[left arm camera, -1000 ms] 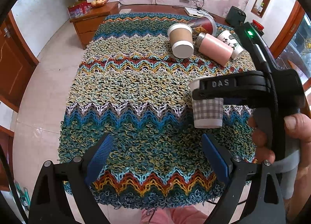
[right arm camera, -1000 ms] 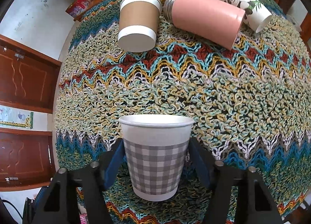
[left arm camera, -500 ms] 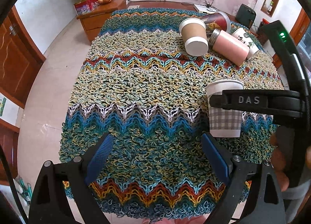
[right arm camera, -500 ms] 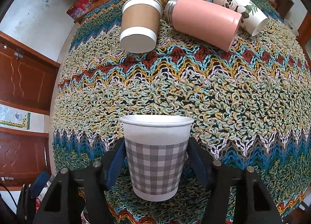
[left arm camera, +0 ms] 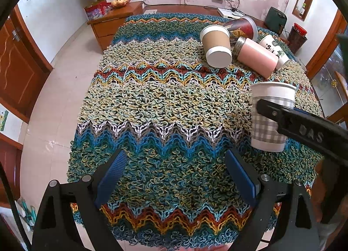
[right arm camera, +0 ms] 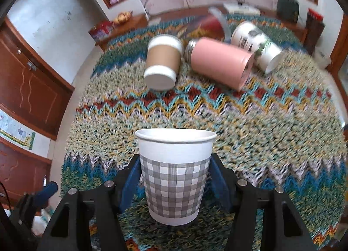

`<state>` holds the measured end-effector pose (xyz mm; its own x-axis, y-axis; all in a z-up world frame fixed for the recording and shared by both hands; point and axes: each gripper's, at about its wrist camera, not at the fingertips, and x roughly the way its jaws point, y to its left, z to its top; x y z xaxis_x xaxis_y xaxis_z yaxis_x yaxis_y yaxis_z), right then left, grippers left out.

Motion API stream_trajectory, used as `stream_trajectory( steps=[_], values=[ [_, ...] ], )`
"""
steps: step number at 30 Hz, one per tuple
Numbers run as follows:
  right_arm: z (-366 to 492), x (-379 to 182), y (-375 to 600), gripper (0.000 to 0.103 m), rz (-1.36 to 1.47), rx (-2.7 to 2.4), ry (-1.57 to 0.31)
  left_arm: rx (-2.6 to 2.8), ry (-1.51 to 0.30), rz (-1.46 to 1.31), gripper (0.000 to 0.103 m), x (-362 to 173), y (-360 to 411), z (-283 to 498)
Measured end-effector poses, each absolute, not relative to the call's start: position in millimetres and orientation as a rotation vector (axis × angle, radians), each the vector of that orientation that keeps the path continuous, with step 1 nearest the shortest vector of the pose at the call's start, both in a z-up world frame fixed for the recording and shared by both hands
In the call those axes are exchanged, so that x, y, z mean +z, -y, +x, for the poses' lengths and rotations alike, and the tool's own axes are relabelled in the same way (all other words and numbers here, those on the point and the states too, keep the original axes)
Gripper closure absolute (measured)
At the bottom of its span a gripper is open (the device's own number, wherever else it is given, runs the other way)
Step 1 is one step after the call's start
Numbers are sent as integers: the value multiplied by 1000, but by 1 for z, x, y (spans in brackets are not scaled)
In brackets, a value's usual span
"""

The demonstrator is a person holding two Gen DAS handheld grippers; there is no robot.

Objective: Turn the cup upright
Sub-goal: 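Rotate the right gripper to turn the checkered cup rim-up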

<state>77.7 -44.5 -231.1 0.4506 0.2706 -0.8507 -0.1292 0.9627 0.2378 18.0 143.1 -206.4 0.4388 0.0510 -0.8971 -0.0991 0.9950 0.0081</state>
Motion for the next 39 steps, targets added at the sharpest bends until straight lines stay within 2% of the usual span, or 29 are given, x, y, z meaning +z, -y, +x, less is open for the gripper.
stream_trajectory(
  steps=[9,15,27,39],
  values=[
    [21,-237,51,40,88,209,-749,130,-1076,-73,10,-217,-144,12],
    [2,-258,49,40,102,172,-658,111,-1032,-62,10,-219,-143,25],
    [-19,-272,49,40,60,171,-591,-106,-965,-43,10,-212,-134,55],
    [-41,-275,44,38,1,180,-566,-392,-925,22,10,-211,-112,48]
  ],
)
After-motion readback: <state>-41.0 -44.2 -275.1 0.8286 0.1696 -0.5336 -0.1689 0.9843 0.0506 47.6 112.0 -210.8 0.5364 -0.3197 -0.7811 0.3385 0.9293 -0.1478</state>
